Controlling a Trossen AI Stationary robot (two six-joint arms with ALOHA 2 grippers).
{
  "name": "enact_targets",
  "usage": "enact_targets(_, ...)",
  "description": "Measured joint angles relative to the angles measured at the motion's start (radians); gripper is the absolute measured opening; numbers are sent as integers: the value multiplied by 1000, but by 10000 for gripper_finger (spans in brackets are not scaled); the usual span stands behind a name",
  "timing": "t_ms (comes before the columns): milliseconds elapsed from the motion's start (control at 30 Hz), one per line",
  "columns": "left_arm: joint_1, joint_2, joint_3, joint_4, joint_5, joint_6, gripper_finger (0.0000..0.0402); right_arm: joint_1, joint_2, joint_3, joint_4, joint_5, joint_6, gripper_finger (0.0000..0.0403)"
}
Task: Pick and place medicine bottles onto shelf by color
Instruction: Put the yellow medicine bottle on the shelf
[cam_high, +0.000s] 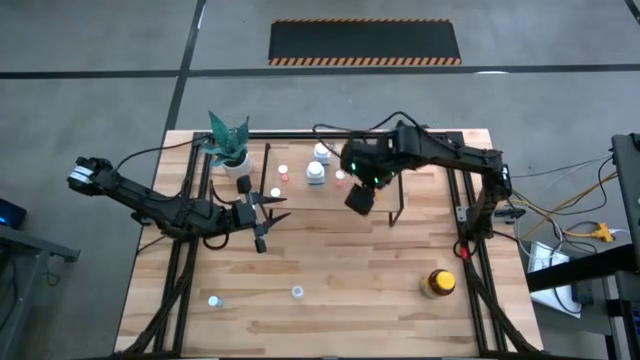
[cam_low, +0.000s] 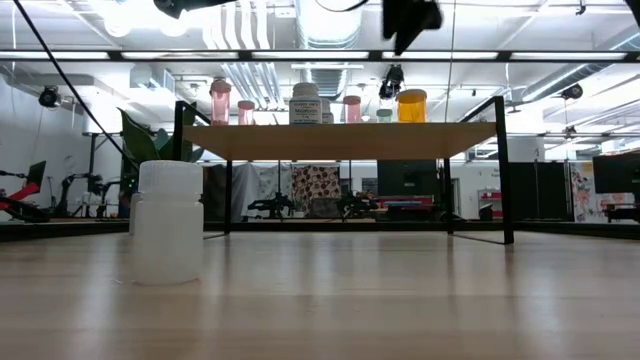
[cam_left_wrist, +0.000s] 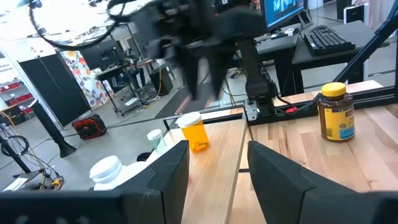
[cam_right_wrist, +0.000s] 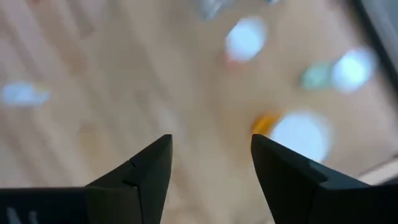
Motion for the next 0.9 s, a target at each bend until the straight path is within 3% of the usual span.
enact_targets(200,0,0,0,0,0,0,147,159,0,-41,-53,-90,223,225)
enact_targets(467,1,0,1,0,0,-5,147,386,-22,-192,-50,-166,478,296)
enact_targets(667,1,0,1,-1,0,-5,147,560,-133,-409,-51,-171,810,332)
enact_targets(900,0,0,1,-4,0,-5,147,724,-309,-611,-37,-217,1246,332)
